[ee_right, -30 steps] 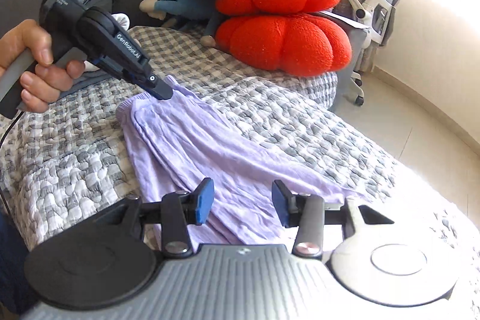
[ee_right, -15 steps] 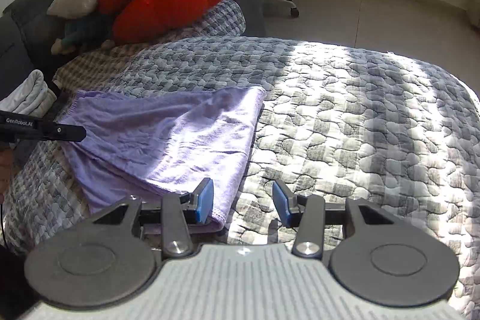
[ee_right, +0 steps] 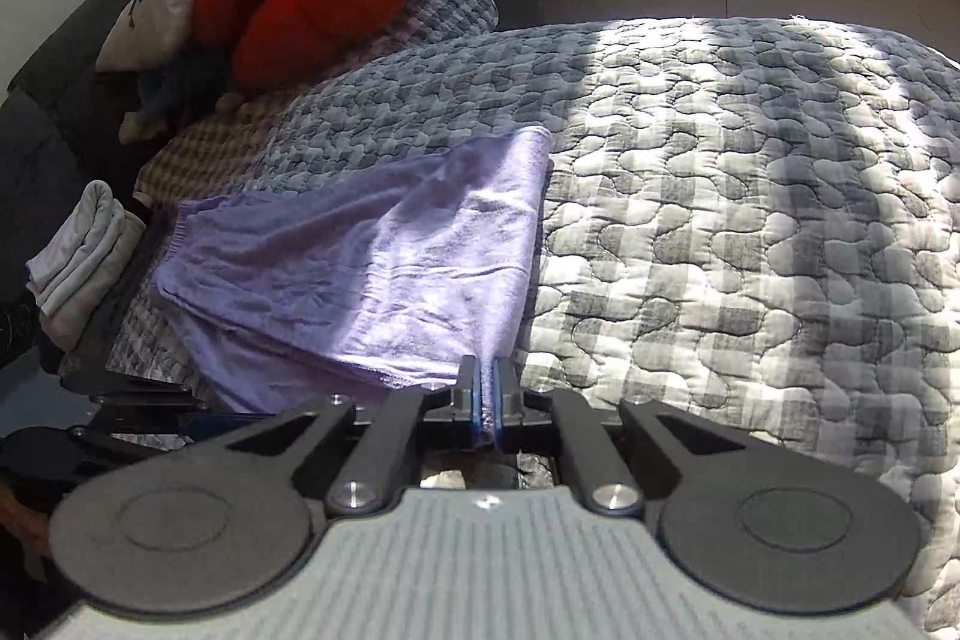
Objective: Fold clothes
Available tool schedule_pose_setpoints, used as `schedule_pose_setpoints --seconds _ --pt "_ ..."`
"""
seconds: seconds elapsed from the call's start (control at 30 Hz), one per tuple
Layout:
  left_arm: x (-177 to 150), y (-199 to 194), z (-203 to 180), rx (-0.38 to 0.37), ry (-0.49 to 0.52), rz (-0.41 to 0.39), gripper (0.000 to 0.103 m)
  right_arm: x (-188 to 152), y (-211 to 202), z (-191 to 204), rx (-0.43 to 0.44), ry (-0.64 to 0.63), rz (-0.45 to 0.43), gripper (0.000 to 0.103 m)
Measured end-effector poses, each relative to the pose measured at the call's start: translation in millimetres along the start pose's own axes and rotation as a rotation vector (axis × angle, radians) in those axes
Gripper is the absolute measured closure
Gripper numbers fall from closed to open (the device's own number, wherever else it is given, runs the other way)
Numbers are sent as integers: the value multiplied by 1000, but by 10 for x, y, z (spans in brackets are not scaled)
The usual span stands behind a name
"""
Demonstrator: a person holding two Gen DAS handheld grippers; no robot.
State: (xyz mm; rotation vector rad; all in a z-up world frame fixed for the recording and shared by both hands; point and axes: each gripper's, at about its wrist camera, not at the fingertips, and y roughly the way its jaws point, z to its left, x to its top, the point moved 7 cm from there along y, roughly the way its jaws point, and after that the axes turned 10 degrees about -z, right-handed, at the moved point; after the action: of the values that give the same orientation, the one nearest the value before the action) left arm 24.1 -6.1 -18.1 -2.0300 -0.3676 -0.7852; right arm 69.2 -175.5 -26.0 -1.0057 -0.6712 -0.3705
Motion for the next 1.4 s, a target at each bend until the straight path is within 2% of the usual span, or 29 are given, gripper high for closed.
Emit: schedule_pose_setpoints --seconds 0.1,0.17,0.23,0.33,0.37,0.4,0.43,0.47,0.5,0.53,0.63,0.77,0.93,0.97,1.0,1.03,1.27,1.4 --pt "-13 -42 -43 -54 -7 29 76 45 -85 31 -16 -71 -19 98" --pt "-4 -69 -47 -71 -8 32 76 80 -122 -46 -38 -77 -34 102" --pt "16 -107 -46 -83 -12 28 76 81 -117 -141 -65 -82 -36 102" --pt "45 -150 -48 -93 -13 21 76 33 -67 -160 -9 -61 -31 102" --pt "64 -167 -48 -91 -13 13 76 43 -61 -152 9 -43 -42 100" --pt "82 -183 -49 -88 -14 4 76 84 -64 -156 22 -15 -61 89" --pt "104 -190 -43 -84 -20 -8 76 139 -71 -164 33 16 -83 87" --pt "123 -195 -35 -71 -26 -22 76 209 -76 -171 47 51 -104 78" --pt "126 -188 -36 -65 -29 -24 76 289 -72 -188 62 88 -129 61" --pt "128 -182 -36 -60 -31 -27 76 366 -50 -214 68 123 -155 56" --pt "116 -166 -34 -48 -29 -25 76 526 155 -304 36 198 -168 53" --pt "114 -165 -15 -38 -32 -25 75 575 484 -409 13 261 -137 53" --pt "158 -221 21 -34 -43 -34 74 636 668 -339 27 194 -146 55" --pt "167 -229 28 -32 -45 -37 74 635 696 -335 25 187 -145 62" --pt "176 -237 36 -30 -47 -40 74 626 726 -336 21 182 -143 85" --pt "182 -244 47 -24 -51 -44 74 617 757 -337 17 177 -140 98" --pt "195 -275 60 -18 -56 -55 74 749 556 -245 -75 24 -255 98" --pt "185 -270 58 -12 -45 -50 72 662 634 -269 -86 1 -206 98"
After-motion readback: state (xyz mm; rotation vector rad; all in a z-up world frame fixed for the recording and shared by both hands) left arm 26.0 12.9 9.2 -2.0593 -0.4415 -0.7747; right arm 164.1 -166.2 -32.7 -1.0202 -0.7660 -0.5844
